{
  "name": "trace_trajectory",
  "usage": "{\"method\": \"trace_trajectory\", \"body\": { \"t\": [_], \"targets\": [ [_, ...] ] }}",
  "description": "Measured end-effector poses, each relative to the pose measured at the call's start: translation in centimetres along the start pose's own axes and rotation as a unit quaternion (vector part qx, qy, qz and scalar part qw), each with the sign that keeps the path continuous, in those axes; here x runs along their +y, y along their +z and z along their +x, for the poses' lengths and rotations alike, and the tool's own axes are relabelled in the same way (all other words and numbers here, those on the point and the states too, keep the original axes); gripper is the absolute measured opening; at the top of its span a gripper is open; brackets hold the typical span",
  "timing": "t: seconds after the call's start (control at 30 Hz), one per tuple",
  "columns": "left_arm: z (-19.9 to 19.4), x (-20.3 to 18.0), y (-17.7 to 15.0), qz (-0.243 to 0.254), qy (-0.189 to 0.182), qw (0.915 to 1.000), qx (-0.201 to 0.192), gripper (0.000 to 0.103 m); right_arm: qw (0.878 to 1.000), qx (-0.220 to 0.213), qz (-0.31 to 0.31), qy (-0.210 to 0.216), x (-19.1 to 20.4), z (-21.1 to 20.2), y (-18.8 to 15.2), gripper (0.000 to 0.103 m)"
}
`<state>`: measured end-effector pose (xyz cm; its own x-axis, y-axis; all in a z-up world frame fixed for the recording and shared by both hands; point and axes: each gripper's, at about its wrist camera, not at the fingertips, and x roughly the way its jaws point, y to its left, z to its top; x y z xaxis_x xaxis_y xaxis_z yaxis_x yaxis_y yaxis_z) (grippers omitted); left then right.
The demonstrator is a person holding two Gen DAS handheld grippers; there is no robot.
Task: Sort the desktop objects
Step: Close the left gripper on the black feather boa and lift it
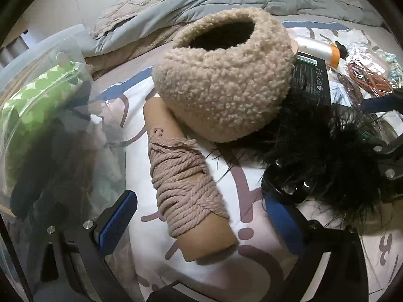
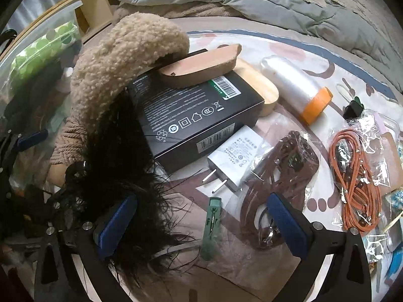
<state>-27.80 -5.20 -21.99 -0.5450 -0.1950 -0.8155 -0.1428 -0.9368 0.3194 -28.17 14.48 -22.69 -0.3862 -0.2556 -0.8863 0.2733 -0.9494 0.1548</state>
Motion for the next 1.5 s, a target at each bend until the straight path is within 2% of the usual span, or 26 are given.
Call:
{"method": "trace_trajectory", "body": {
  "t": [0.17,0.3,0.7,0.87,1.07,1.1,1.2,1.23,1.3,1.37,1.5],
  "targets": [
    [-0.6,-0.3,0.0,0.017,-0.005,0.9998,-0.008,0.101,1.0,0.012,-0.001,0.018,-0.2,-0.5,-0.2,0.103],
    [-1.6,-1.1,-0.3,0.036,-0.004,0.9992,-0.018,0.101,0.999,0.026,-0.014,0.018,-0.1,-0.9,-1.1,0.103],
    [-5.5,-2.5,-2.4,0.065,-0.036,0.9965,-0.038,0.1,0.999,0.045,-0.018,0.01,0.2,-3.1,-5.0,0.103],
    [-6.6,-2.3,-3.8,0.058,-0.057,0.9961,-0.036,0.101,0.998,0.047,-0.031,0.019,1.8,-4.9,-7.5,0.103],
    [-7.8,-2.3,-5.5,0.063,-0.056,0.9955,-0.042,0.101,0.997,0.055,-0.039,0.026,2.7,-5.5,-9.1,0.103],
    [-8.0,-2.2,-5.8,0.062,-0.057,0.9956,-0.041,0.101,0.997,0.056,-0.038,0.028,4.5,-6.0,-9.2,0.103],
    [-8.8,-1.6,-6.7,0.059,-0.056,0.9957,-0.043,0.101,0.996,0.062,-0.044,0.048,5.4,-6.7,-9.7,0.103],
    [-9.1,-1.4,-7.0,0.06,-0.056,0.9956,-0.045,0.101,0.995,0.063,-0.048,0.058,4.4,-7.2,-9.7,0.103],
    [-9.8,-1.1,-7.6,0.062,-0.071,0.9944,-0.046,0.101,0.993,0.06,-0.061,0.079,5.3,-8.2,-10.1,0.103],
    [-10.3,-1.0,-8.3,0.063,-0.074,0.9942,-0.046,0.101,0.994,0.048,-0.076,0.064,7.1,-8.3,-9.9,0.103],
    [-11.3,-0.6,-9.5,0.051,-0.082,0.9941,-0.05,0.101,0.996,0.015,-0.07,0.054,6.5,-10.1,-9.6,0.103]
  ]
}}
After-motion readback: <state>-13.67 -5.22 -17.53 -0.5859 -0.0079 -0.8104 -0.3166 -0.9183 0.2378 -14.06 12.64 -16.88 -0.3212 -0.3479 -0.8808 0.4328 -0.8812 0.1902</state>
